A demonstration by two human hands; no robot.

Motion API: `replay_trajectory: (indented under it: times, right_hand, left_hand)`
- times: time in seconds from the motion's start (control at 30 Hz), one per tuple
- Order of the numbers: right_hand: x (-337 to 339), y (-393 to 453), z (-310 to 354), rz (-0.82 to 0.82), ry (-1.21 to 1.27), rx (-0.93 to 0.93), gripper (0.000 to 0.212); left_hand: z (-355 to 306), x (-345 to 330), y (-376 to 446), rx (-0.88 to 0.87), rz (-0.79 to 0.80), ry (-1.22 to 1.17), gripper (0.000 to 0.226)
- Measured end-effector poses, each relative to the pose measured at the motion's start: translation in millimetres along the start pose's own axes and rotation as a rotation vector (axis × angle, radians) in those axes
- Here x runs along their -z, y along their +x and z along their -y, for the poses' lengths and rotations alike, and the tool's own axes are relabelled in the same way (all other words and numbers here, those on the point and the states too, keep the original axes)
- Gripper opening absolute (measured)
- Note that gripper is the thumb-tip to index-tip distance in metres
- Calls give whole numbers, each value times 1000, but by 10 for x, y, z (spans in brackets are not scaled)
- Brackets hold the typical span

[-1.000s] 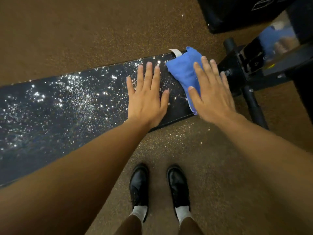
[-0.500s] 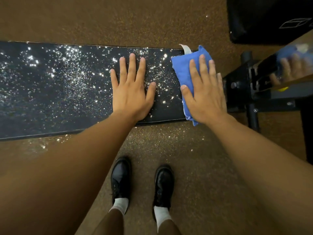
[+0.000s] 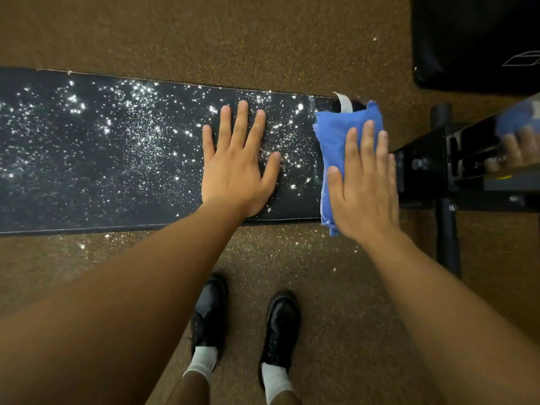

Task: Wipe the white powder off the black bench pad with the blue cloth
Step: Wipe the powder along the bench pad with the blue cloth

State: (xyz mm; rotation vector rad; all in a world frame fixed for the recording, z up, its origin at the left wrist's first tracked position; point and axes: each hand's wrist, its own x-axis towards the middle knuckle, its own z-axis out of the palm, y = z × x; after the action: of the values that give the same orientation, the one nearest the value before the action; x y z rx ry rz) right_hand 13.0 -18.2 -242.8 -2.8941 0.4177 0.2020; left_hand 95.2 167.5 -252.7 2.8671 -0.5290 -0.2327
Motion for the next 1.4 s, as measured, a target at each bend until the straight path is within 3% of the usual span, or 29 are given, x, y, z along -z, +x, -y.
replay_trajectory:
  times: [0.23, 0.4, 0.5, 0.67, 0.8, 0.9, 1.07, 1.2, 1.4]
  right_hand:
    - [60, 690, 152, -23, -3, -89, 64]
    - [4, 83, 148, -14, -10, 22, 66]
    - [-27, -58, 13, -7, -9, -37, 67]
    - [70, 597, 97, -53, 31, -180, 65]
    - [2, 515, 359, -44, -30, 10, 64]
    - [-27, 147, 275, -16, -42, 50, 65]
    - [41, 247, -48, -31, -12, -62, 64]
    - [65, 664, 118, -52, 30, -175, 62]
    - [-15, 227, 292, -42, -38, 24, 65]
  left_hand:
    - [-6, -5, 3, 9, -2, 8, 68]
    - [-13, -7, 2, 11, 3, 12, 68]
    - [-5, -8, -2, 11, 0, 16, 68]
    - [-3, -11, -6, 9, -5, 19, 68]
    - [-13, -16, 4, 8, -9, 18, 69]
    - [-6, -14, -1, 4, 0, 17, 69]
    - [-5, -19, -2, 5, 7, 20, 69]
    - [-11, -15, 0, 11, 9, 17, 69]
    - [-13, -6, 1, 6, 8, 9, 69]
